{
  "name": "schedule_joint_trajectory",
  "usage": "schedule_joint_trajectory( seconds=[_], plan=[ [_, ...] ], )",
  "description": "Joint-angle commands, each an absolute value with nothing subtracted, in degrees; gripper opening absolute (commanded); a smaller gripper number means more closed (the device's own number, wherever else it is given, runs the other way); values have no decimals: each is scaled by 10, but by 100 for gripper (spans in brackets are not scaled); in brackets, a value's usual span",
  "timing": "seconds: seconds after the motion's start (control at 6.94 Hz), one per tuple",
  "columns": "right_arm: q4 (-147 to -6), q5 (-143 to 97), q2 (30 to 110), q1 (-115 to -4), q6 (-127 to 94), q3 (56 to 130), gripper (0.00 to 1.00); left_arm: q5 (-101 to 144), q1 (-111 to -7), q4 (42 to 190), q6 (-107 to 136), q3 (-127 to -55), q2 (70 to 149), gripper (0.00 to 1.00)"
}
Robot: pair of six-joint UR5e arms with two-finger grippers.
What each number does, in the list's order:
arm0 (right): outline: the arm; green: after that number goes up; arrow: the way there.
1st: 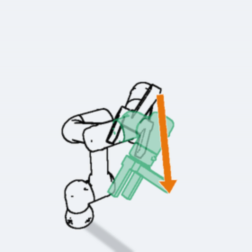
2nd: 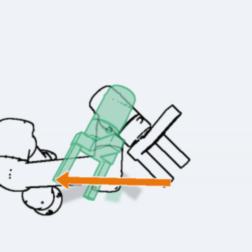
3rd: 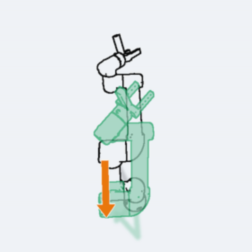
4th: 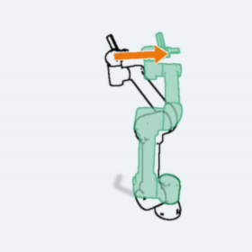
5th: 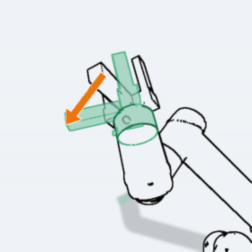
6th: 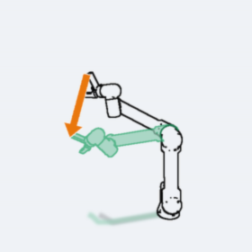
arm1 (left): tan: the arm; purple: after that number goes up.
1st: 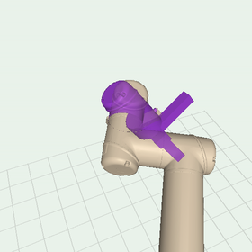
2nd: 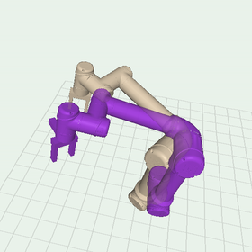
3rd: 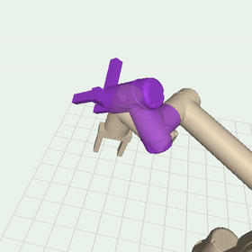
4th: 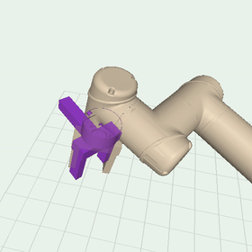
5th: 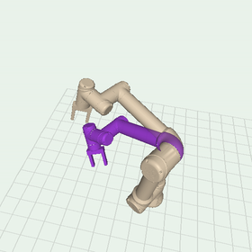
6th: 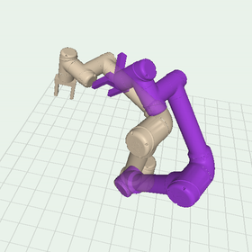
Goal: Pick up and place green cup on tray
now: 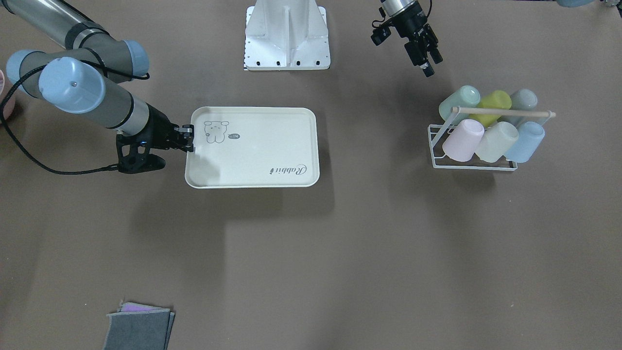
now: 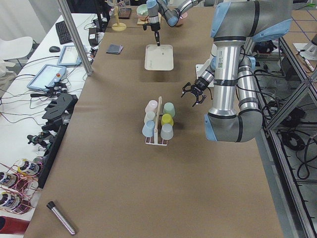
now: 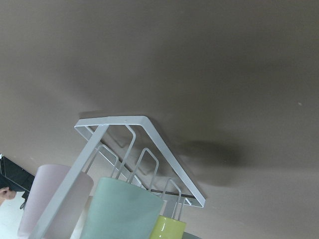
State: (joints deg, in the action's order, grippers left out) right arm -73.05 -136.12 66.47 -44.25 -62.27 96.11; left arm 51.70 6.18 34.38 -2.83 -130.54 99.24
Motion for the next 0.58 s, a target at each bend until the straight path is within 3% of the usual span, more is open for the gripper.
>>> schedule_joint_trajectory(
  seconds=[0.0,0.43],
  plan=[
    [-730,-1326,610,-407,-660,932,0,497,55,343,-96,-1291,989,95],
    [-727,-1287,564,-358,-694,915,0,471,25,342,-134,-1265,984,93]
  ],
)
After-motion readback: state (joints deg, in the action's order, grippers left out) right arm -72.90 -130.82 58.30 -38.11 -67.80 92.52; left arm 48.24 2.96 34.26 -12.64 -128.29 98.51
